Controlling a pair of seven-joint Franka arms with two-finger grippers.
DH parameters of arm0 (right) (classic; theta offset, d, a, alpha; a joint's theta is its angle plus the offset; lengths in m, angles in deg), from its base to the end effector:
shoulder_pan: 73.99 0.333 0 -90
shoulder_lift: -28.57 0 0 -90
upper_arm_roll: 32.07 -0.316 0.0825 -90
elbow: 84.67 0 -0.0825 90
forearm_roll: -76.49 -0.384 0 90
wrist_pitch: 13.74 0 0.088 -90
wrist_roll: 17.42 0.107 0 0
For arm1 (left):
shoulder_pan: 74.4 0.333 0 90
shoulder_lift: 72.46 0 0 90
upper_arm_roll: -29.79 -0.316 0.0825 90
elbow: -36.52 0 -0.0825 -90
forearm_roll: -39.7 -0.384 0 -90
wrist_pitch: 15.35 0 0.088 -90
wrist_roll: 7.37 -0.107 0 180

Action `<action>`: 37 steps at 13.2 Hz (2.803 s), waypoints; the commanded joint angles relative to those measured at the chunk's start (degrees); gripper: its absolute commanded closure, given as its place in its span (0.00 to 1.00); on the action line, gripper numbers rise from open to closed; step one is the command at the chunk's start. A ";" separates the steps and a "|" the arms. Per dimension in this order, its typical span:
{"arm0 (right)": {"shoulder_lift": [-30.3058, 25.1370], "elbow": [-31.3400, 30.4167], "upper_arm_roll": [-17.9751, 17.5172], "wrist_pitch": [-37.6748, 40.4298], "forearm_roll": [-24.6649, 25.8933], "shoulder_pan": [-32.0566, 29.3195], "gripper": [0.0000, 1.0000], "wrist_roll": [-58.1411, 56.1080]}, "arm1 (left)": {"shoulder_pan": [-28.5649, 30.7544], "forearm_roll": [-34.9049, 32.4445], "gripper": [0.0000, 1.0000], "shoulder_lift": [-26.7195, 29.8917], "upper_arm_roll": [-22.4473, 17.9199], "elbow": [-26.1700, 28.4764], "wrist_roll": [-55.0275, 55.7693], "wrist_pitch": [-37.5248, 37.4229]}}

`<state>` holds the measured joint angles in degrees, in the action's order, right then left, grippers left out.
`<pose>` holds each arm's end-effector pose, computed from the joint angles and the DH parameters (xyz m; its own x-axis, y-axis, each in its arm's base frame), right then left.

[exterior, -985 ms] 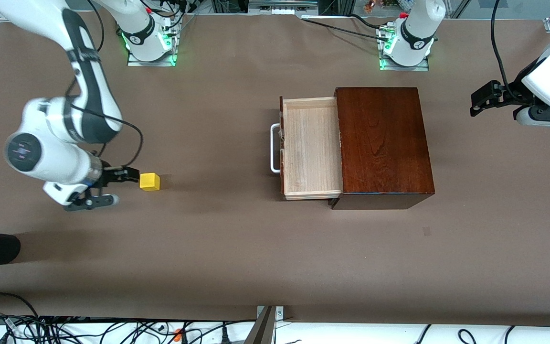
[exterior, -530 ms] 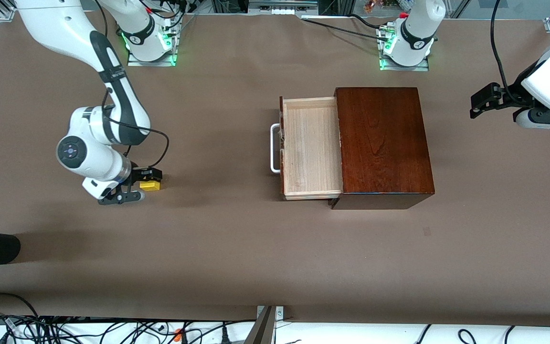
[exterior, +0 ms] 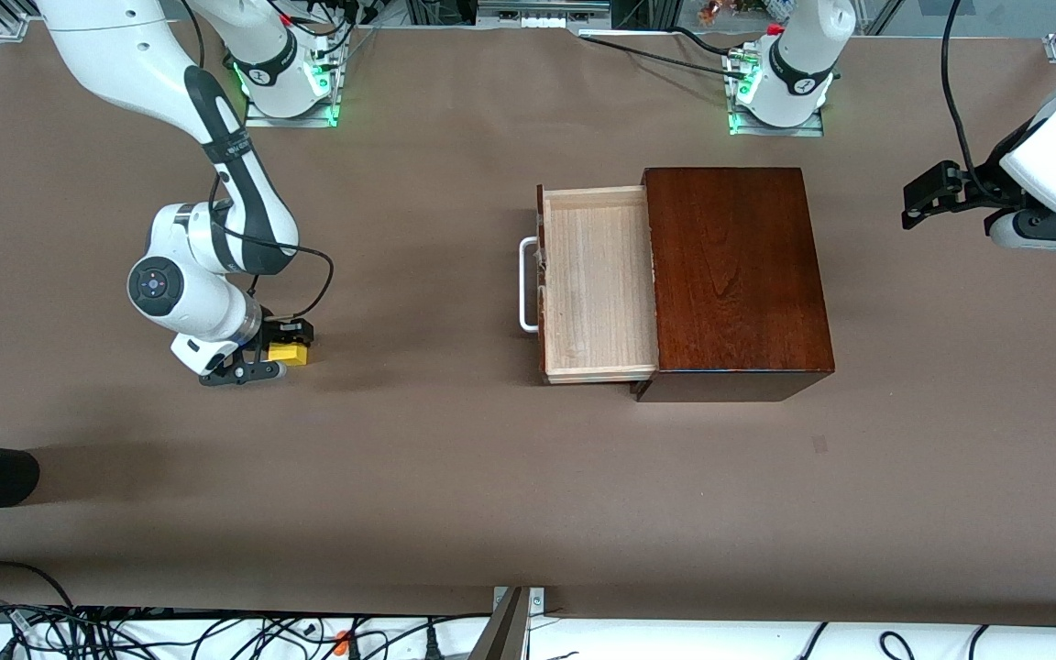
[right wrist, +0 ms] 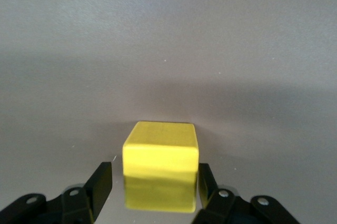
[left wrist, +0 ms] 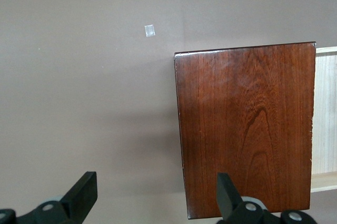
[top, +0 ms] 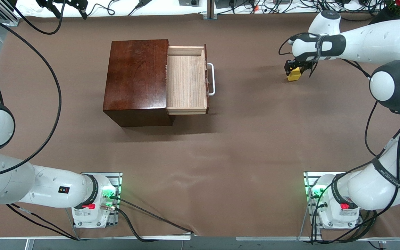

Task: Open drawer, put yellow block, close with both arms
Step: 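Lift the yellow cube and carry it over the open drawer, then lower the cube into the drawer and open the right gripper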

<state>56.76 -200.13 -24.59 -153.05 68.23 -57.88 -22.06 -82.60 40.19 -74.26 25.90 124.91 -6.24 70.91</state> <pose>0.5893 0.0909 0.2012 0.9889 0.1324 -0.0678 0.1306 -0.9910 -0.0301 0.5554 -0.0434 0.6147 0.9961 -0.0557 -0.0686 -0.0555 -0.9984 0.0051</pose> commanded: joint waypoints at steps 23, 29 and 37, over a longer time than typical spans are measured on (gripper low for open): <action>8.71 47.08 -18.29 26.28 23.46 30.11 0.93 -10.30 | -0.06 0.48 0.00 -1.36 -0.34 -2.08 -1.13 -0.39; 13.37 47.08 -18.29 25.49 26.01 30.56 0.93 -13.27 | -0.33 0.57 0.00 -1.45 -0.34 -2.87 -1.13 -0.38; 15.93 46.91 -18.29 25.31 28.12 30.65 0.93 -13.81 | 0.29 1.09 0.00 -2.15 -0.34 -3.31 -1.22 -0.21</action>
<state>71.38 -155.55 -43.10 -128.48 95.09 -27.85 -35.24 -82.57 40.19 -75.44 25.87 123.50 -6.25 71.03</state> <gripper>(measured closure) 0.449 0.000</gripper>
